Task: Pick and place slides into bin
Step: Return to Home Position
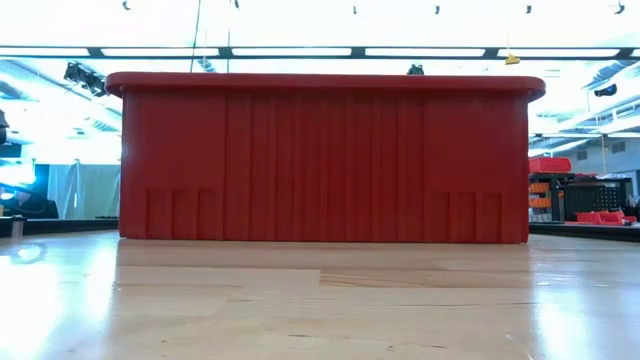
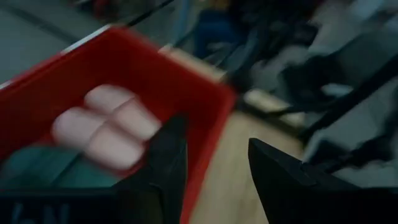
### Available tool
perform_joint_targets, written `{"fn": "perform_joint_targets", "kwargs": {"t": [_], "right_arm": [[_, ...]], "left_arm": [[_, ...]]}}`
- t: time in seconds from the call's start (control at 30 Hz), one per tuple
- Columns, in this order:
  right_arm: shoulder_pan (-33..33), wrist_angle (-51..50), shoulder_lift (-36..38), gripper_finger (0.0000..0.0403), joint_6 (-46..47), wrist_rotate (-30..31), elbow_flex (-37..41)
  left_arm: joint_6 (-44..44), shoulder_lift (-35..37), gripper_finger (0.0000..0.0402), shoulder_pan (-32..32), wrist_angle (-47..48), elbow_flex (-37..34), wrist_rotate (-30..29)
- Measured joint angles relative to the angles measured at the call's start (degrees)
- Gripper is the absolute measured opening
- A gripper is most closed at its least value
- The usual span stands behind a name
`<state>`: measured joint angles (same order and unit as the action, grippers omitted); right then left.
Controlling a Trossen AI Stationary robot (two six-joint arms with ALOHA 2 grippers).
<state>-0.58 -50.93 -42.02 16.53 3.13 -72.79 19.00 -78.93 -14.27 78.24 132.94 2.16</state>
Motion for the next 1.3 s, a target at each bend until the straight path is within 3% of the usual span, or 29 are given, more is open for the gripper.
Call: {"fn": "perform_joint_targets", "kwargs": {"t": [0.13,0.2,0.27,0.43,0.6,0.73,0.87,1.03,1.17,1.3], "right_arm": [[-0.06,-10.77,1.59,0.0128,1.99,10.2,0.04],[-0.04,-12.94,3.18,0.0128,3.23,11.51,0.32],[-0.01,-11.65,5.73,0.0128,2.47,11.5,1.33],[-0.02,-3.71,15.26,0.0128,-1.89,8.74,6.45],[0.0,10.5,27.36,0.0128,-5.59,-0.93,19.19],[0.0,24.26,34.98,0.0128,-1.06,-2.09,31.15],[0.0,32.52,37.73,0.0128,1.66,-2.23,40.21],[-0.01,36.34,37.85,0.0128,0.99,-2.59,46.62],[0.0,45.09,37.85,0.0128,-0.84,-3.43,51.2],[-0.02,57.24,37.85,0.0128,-0.75,-9.82,56.74]], "left_arm": [[3.32,5.83,0.0172,0.69,6.51,-6.61,-12.41],[4.35,9.76,0.0173,0.71,6.68,-11.46,-17.44],[4.38,14.18,0.0175,0.72,4.71,-17.4,-18.17],[1.32,28.92,0.018,0.78,-6.1,-36.06,-11.73],[-4.32,45.54,0.0177,0.78,-27.78,-59.63,-2.72],[-4.25,57.21,0.0174,0.75,-44.34,-77.27,2.71],[-3.36,65.11,0.0179,0.73,-60.36,-92.54,8.75],[-3.12,71.73,0.0183,0.73,-69.53,-104.97,10.62],[-3.12,75.21,0.018,0.73,-77.66,-112.21,10.64],[-1.52,76.77,0.0177,0.75,-87.86,-118.52,14.89]]}}
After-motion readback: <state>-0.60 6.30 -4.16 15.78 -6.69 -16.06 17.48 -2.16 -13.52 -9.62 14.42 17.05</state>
